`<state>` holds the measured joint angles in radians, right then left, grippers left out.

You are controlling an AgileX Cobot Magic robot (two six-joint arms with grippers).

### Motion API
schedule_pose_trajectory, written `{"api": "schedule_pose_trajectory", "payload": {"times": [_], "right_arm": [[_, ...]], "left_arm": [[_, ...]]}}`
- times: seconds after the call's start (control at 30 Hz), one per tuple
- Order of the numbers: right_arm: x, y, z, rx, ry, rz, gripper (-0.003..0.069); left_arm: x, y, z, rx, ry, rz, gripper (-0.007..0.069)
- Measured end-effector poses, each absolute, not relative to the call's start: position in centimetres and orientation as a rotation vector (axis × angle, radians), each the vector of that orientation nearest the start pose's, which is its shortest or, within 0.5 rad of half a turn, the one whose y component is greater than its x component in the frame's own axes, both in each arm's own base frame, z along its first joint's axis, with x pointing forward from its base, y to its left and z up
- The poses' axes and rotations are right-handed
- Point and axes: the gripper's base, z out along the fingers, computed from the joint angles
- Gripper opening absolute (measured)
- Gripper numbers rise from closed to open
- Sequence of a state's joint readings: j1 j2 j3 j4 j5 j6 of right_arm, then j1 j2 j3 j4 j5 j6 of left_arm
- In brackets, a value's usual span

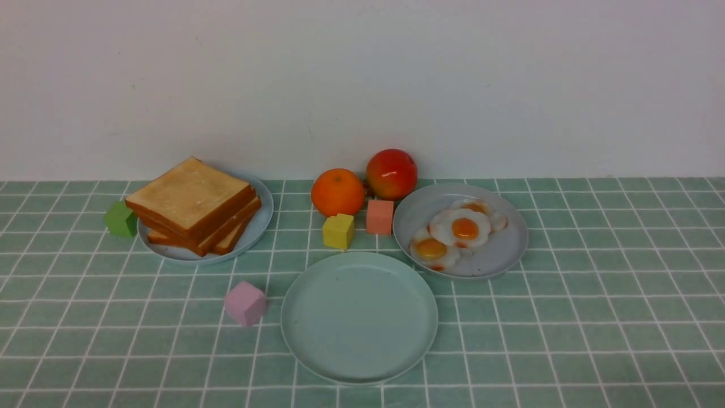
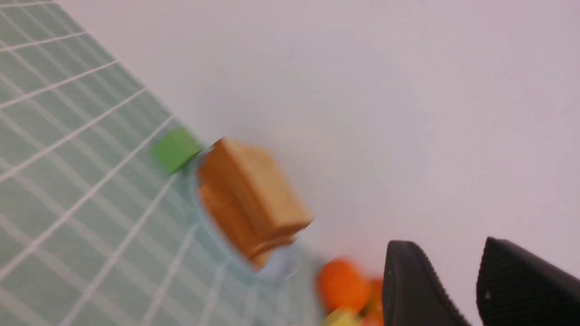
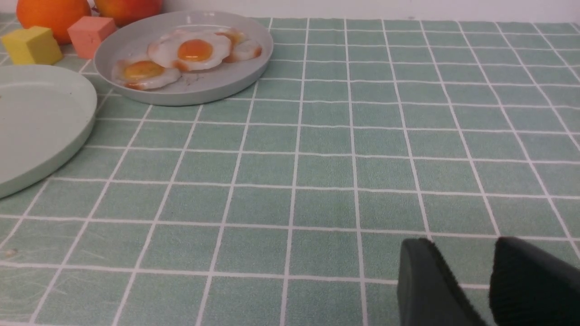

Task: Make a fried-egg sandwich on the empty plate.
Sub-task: Use the left arm to grab a slice of bread

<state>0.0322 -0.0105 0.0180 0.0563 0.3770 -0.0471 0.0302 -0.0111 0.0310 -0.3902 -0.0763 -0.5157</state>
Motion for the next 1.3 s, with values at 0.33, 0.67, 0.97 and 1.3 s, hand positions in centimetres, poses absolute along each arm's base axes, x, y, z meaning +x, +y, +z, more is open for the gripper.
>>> {"api": "schedule_pose_trajectory", "payload": {"times": [0.33, 0.67, 0.97, 1.3], "right_arm": [[5.2, 0.4, 17.4, -0.039, 1.867, 0.045, 0.0239], [5.3, 0.4, 17.5, -0.022, 1.858, 0.065, 0.0239], [5.6, 0.7, 19.4, 0.431, 1.595, 0.538, 0.0239], [4.5, 2.5, 29.0, 0.105, 1.916, 0.494, 0.0053]], "left_arm": [[6.2, -0.7, 30.1, -0.318, 1.658, -0.403, 0.0028], [13.1, -5.4, 33.2, 0.25, 2.209, -0.365, -0.0013], [19.1, -7.8, 32.2, 0.273, 2.402, -0.282, -0.0013], [29.0, -10.5, 32.8, 0.366, 2.478, -0.119, -0.0013]]}}
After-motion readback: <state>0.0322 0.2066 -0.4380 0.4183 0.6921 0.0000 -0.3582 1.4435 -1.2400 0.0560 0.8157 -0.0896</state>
